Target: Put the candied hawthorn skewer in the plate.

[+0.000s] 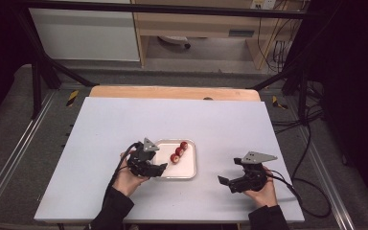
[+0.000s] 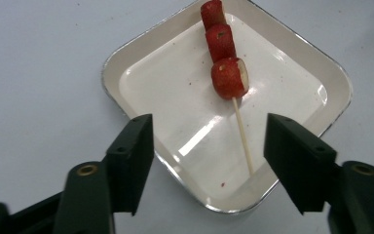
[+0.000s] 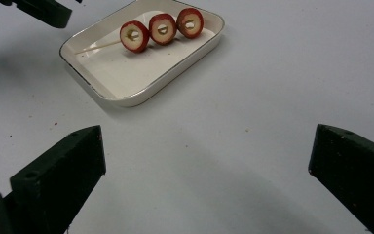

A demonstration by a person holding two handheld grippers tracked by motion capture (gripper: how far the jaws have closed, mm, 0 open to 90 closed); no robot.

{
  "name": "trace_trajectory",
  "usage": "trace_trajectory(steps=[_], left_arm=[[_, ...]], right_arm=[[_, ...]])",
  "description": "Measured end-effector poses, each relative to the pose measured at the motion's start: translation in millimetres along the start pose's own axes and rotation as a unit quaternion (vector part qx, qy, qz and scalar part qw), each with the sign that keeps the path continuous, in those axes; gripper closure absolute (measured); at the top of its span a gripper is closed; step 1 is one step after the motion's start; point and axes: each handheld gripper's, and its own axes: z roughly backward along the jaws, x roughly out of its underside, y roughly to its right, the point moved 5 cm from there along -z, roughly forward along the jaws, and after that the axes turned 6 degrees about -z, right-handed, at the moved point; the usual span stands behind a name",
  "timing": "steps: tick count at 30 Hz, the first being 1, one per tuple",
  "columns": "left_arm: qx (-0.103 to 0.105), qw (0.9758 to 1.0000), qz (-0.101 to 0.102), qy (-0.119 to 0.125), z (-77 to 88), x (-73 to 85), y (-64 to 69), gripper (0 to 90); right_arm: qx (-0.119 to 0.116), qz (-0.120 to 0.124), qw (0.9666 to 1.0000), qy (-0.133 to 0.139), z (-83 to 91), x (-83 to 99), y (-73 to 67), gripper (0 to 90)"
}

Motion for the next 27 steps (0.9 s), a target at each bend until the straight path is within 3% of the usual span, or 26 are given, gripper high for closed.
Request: trace_trajectory(steps=[2, 5, 11, 14, 21, 27], left_arm=[[0.01, 0.9999, -0.004, 0.004, 6.0, 5.6, -4.8, 28.7], [0.029, 0.9994, 0.02, 0.004, 13.3, 17.4, -13.2, 22.5], [0.033, 0.9991, 0.025, 0.009, 24.0, 51.1, -25.6, 13.0], [0.03, 0.9989, 0.029, 0.021, 31.1, 68.7, -32.8, 11.9], [-0.001, 0.9978, 0.046, 0.048, 48.0, 105.5, -52.2, 9.7], [-0.01, 0.9958, 0.064, 0.064, 56.4, 122.4, -63.8, 10.0]], right_arm=[[0.0, 0.0, 1.0, 0.001, 0.7, -0.3, 0.2, 0.7], [0.002, -0.001, 1.0, 0.003, 1.9, -0.6, 0.9, 0.6], [0.003, -0.006, 1.0, 0.007, 5.2, -0.5, 3.2, 0.6], [0.004, -0.007, 1.0, 0.005, 6.0, 0.8, 4.6, 0.6], [0.007, -0.008, 0.9999, -0.006, 4.4, 6.3, 6.9, 0.6], [0.01, -0.015, 0.9998, -0.011, 2.9, 11.9, 9.8, 0.5]])
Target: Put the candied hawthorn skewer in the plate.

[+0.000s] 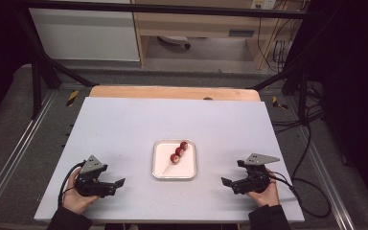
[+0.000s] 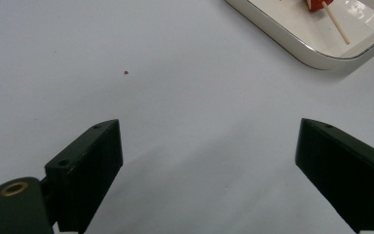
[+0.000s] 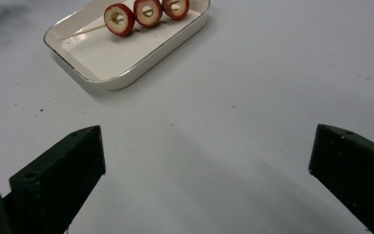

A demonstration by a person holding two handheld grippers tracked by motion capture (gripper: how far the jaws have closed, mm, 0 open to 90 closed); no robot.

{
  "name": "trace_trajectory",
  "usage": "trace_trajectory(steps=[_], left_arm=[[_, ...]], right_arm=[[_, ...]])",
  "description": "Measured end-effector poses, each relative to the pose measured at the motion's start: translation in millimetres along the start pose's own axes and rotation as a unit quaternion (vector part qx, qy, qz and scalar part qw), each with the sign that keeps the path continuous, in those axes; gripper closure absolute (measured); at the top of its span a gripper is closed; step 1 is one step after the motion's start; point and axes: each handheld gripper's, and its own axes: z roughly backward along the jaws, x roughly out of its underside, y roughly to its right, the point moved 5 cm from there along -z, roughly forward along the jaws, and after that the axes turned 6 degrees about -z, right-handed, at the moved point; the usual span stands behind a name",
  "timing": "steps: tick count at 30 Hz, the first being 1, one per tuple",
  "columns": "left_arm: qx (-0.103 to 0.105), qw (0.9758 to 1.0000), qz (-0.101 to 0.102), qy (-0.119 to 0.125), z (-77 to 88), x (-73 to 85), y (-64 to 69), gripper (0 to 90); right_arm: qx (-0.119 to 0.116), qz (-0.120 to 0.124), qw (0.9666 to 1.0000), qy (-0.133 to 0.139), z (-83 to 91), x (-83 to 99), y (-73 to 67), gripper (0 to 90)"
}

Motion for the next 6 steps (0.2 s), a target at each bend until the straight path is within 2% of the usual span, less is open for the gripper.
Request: trace_trajectory(steps=[6], left_arm=[[0.004, 1.0, 0.002, 0.005, 1.8, 3.3, -2.7, 9.9]], right_arm=[[0.001, 0.005, 0.9999, -0.01, -2.4, 3.5, 0.3, 0.5]])
